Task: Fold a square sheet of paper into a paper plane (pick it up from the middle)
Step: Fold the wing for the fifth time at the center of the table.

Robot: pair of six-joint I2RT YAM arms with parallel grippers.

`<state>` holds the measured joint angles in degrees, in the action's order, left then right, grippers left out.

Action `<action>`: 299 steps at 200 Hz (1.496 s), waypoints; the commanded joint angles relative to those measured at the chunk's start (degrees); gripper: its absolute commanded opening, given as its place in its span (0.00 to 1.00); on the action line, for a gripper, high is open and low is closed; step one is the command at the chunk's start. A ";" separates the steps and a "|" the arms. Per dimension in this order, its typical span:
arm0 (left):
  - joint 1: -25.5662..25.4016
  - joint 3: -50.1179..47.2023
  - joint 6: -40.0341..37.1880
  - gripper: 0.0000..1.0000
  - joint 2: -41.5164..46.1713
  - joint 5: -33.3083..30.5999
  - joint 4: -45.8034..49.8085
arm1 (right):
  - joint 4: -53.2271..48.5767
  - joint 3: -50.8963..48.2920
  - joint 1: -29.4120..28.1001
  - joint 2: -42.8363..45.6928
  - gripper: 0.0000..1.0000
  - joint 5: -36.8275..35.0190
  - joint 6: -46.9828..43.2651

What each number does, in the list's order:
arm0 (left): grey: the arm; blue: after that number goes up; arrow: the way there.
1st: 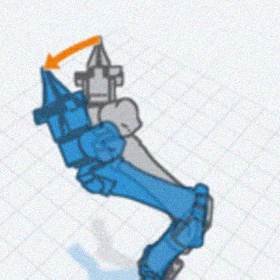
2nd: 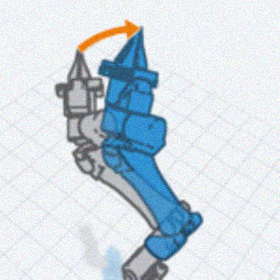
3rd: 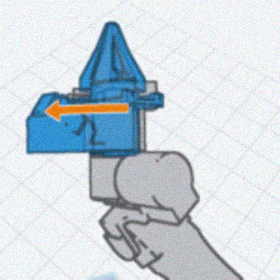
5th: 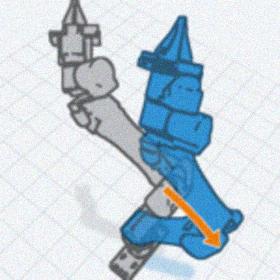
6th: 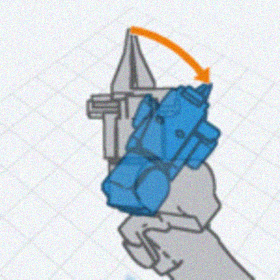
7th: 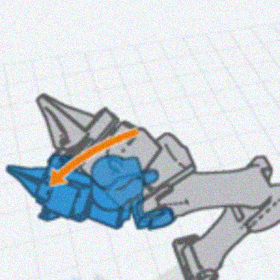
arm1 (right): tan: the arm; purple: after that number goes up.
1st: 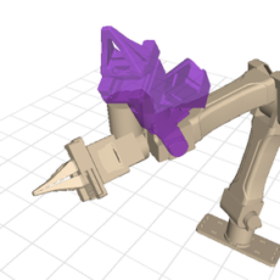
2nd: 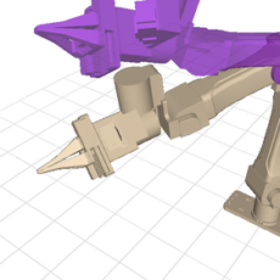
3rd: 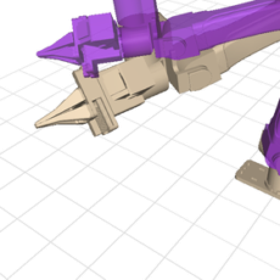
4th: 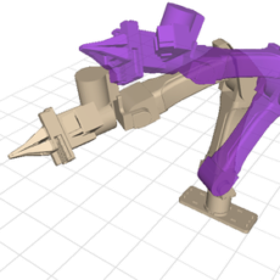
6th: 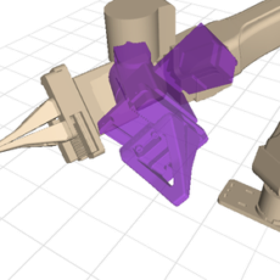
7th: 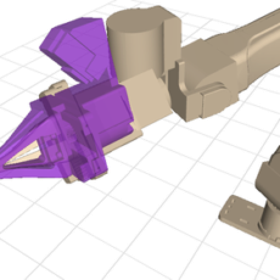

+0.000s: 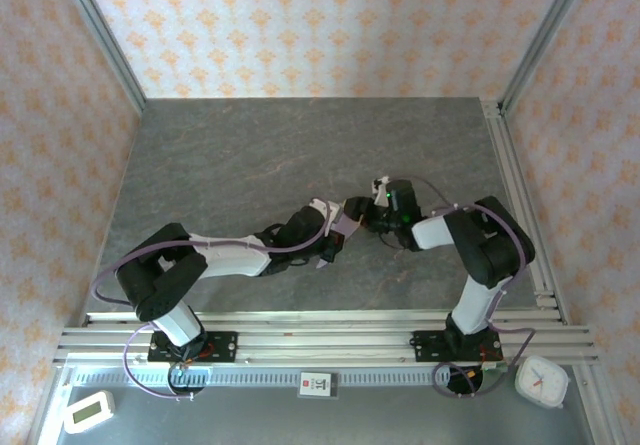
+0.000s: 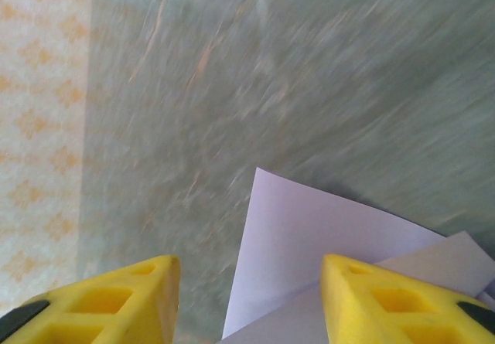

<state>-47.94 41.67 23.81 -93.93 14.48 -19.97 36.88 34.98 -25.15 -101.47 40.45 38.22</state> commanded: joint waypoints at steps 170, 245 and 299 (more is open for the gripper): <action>-0.21 -4.09 7.07 0.25 4.24 1.94 -6.60 | -23.84 6.89 13.07 12.92 0.54 1.84 -2.97; 14.27 -0.50 11.49 0.45 7.77 9.86 0.57 | -7.37 -12.72 3.28 19.69 0.07 -3.11 9.57; 15.07 4.64 3.65 0.32 -2.16 12.77 5.77 | -0.92 -13.19 -0.97 12.79 0.00 -3.88 11.93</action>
<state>-32.91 43.79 31.27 -93.93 25.17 -17.15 30.20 21.74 -24.75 -85.69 38.33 48.18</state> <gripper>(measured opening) 0.330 0.039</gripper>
